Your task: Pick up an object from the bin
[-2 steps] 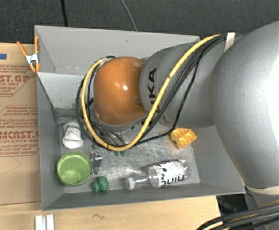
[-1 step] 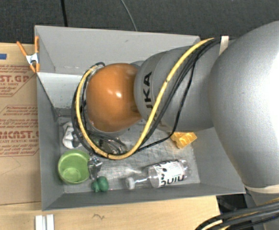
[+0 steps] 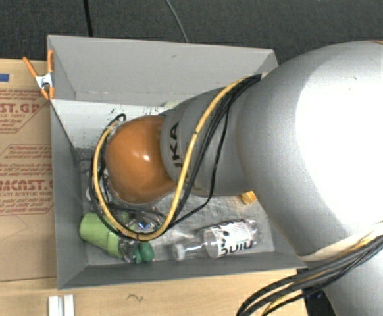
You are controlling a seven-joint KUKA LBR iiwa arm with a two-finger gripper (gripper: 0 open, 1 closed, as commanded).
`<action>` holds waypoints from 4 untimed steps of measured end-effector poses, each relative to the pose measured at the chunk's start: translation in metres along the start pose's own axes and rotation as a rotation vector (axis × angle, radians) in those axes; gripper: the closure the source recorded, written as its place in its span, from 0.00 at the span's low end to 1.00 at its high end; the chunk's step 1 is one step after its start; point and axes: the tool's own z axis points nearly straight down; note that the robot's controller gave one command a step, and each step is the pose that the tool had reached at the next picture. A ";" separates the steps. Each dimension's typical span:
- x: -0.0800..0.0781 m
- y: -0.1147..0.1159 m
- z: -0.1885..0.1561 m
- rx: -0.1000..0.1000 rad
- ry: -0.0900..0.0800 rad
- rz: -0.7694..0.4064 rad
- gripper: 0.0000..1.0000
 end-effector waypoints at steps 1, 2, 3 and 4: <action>0.001 -0.001 -0.005 -0.005 -0.004 0.006 1.00; 0.001 -0.001 -0.005 -0.005 -0.004 0.006 1.00; 0.002 -0.001 -0.008 -0.008 -0.003 0.007 1.00; 0.002 0.001 -0.014 -0.013 -0.005 0.006 1.00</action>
Offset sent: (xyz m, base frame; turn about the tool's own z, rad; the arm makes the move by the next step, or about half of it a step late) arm 0.0000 0.0000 0.0000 0.0000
